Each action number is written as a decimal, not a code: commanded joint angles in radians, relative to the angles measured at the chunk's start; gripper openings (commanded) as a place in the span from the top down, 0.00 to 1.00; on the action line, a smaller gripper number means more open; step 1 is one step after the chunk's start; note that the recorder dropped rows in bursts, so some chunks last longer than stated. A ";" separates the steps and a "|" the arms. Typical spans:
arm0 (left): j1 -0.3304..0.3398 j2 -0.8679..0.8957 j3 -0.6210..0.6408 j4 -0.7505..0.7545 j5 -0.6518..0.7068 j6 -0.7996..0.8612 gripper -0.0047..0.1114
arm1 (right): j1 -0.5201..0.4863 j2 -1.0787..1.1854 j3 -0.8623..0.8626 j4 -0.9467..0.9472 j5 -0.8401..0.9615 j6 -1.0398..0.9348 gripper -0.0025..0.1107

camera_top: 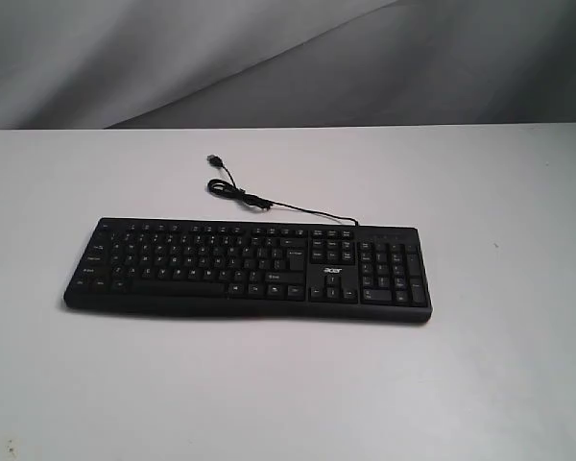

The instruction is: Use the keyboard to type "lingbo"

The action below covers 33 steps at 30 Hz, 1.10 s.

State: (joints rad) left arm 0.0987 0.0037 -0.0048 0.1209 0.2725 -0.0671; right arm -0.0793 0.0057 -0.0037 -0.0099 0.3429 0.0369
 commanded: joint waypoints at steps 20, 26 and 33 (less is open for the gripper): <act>0.001 -0.004 0.005 -0.004 -0.007 -0.002 0.96 | -0.002 -0.006 0.004 0.001 -0.529 0.005 0.98; 0.001 -0.004 0.005 -0.004 -0.007 -0.002 0.96 | -0.002 -0.006 0.004 0.001 -0.622 0.005 0.98; 0.001 -0.004 0.005 -0.004 -0.007 -0.002 0.96 | -0.002 -0.006 0.004 0.002 -0.813 0.130 0.98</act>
State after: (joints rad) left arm 0.0987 0.0037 -0.0048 0.1209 0.2725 -0.0671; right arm -0.0793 0.0057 -0.0037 -0.0099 -0.3272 0.0628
